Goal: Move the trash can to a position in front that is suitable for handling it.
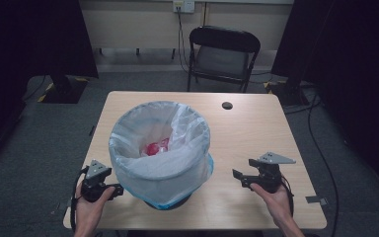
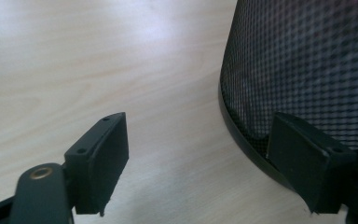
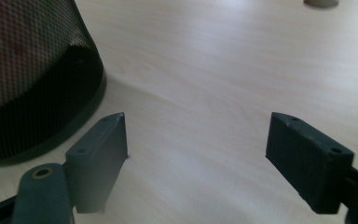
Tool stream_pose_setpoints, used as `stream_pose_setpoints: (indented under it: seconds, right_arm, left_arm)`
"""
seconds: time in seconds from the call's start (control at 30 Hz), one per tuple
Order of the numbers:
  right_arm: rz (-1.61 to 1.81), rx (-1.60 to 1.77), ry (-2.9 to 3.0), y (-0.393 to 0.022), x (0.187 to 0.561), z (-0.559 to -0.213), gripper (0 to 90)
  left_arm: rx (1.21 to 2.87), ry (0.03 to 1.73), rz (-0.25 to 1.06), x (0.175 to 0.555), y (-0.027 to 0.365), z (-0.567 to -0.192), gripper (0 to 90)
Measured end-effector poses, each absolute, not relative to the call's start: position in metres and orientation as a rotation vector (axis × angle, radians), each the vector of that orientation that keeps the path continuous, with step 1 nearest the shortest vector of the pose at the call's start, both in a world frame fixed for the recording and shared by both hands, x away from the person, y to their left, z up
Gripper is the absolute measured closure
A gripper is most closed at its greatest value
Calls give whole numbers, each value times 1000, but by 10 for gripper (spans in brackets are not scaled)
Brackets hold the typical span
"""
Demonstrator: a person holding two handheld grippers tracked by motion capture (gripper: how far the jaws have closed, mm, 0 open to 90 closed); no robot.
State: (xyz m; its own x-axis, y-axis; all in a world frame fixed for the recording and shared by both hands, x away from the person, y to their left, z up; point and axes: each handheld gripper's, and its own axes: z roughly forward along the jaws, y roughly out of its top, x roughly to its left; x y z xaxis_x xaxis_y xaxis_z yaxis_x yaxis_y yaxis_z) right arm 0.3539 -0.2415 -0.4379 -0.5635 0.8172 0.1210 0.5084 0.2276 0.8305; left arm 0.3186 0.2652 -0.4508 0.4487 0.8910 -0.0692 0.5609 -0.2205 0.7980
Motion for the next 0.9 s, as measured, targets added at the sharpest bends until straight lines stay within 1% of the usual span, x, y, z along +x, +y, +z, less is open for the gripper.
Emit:
stream_pose_setpoints:
  seconds: [0.07,0.13,0.2,0.27,0.3,0.33,0.43,0.5,0.57,0.6,0.63,0.7,0.8,0.83,0.9]
  right_arm:
    - [1281,1188,2176,-236,355,-428,234]
    - [1298,1141,2199,-227,356,-418,296]
    - [1308,1093,2199,-217,355,-407,342]
    - [1296,1043,2187,-205,355,-396,367]
    - [1308,1022,2195,-199,355,-392,373]
    - [1379,994,2192,-189,356,-386,401]
    - [1467,982,2143,-181,357,-385,402]
    - [1433,1004,2111,-173,357,-385,452]
    - [1435,1018,2131,-167,360,-387,444]
    - [1447,1061,2157,-162,363,-388,395]
    - [1473,1079,2168,-160,365,-388,379]
    - [1467,1105,2176,-157,367,-388,339]
    - [1451,1099,2183,-155,369,-389,328]
    - [1451,1105,2200,-155,370,-390,323]
    - [1439,1097,2197,-156,370,-389,310]
  left_arm:
    - [1876,1222,535,318,270,-442,217]
    - [1838,1227,502,319,274,-434,219]
    - [1843,1222,498,321,275,-425,267]
    - [1813,1220,466,323,276,-415,267]
    - [1794,1218,474,323,275,-411,267]
    - [1784,1217,482,323,274,-408,272]
    - [1791,1208,472,325,269,-408,281]
    - [1774,1184,438,326,266,-412,308]
    - [1739,1179,445,327,266,-415,326]
    - [1721,1185,440,328,266,-415,302]
    - [1698,1188,413,328,267,-415,311]
    - [1706,1188,412,329,267,-414,312]
    - [1698,1193,408,331,265,-415,321]
    - [1698,1198,411,333,261,-414,354]
    - [1702,1200,423,335,257,-415,375]
